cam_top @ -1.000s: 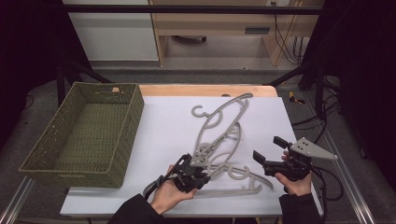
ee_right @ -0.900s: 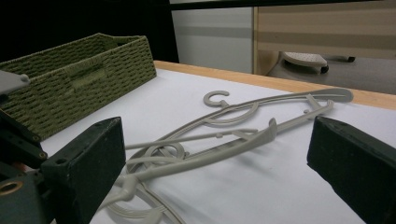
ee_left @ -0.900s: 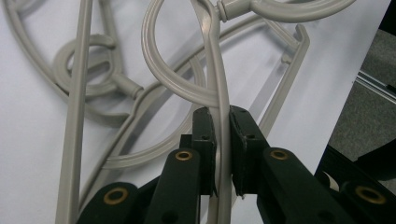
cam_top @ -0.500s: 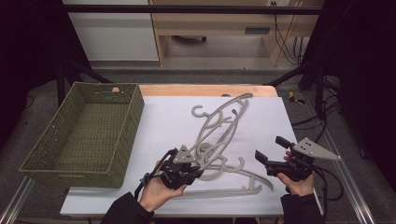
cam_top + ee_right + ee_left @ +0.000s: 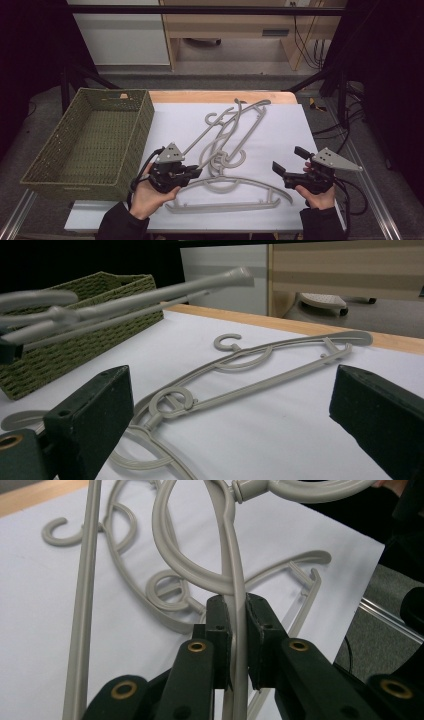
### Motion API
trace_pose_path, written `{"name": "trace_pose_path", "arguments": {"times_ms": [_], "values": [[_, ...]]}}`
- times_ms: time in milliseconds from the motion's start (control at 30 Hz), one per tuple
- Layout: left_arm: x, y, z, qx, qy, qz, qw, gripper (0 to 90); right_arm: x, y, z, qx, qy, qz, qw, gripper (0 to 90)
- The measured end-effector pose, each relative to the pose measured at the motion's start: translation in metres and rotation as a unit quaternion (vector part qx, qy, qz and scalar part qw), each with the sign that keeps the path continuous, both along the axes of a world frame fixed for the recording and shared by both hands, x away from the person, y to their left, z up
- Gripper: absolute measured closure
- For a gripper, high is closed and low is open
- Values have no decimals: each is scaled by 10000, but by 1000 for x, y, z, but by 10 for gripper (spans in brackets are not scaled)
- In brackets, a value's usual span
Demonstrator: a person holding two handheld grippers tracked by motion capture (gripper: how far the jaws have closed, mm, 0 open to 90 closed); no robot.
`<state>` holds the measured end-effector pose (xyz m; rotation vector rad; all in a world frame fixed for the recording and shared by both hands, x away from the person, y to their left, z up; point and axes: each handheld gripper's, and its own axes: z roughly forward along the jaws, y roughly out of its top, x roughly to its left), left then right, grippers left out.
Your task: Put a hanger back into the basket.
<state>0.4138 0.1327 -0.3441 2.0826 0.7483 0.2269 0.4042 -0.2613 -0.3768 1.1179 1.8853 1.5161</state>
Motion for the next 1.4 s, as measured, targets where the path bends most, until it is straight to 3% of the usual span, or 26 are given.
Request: {"name": "trace_pose_path", "arguments": {"times_ms": [367, 733, 1000, 1200, 1400], "values": [[11, 29, 24, -213, -179, 10, 9996, 813, 2, 2, -1, -41, 22, 10, 10000, 42], [22, 56, 57, 20, -450, 147, 9989, 813, 3, 5, -4, -127, 55, 22, 9999, 37], [32, 85, 75, 4, -512, 297, 9982, 813, 4, 7, -5, -149, 82, 31, 9998, 34], [42, 108, 80, 72, -506, 447, 9977, 812, 4, 7, -5, -154, 94, 36, 9998, 34], [49, 134, 75, 227, -535, 618, 9964, 812, 5, 8, -6, -178, 108, 23, 9998, 34]]}}
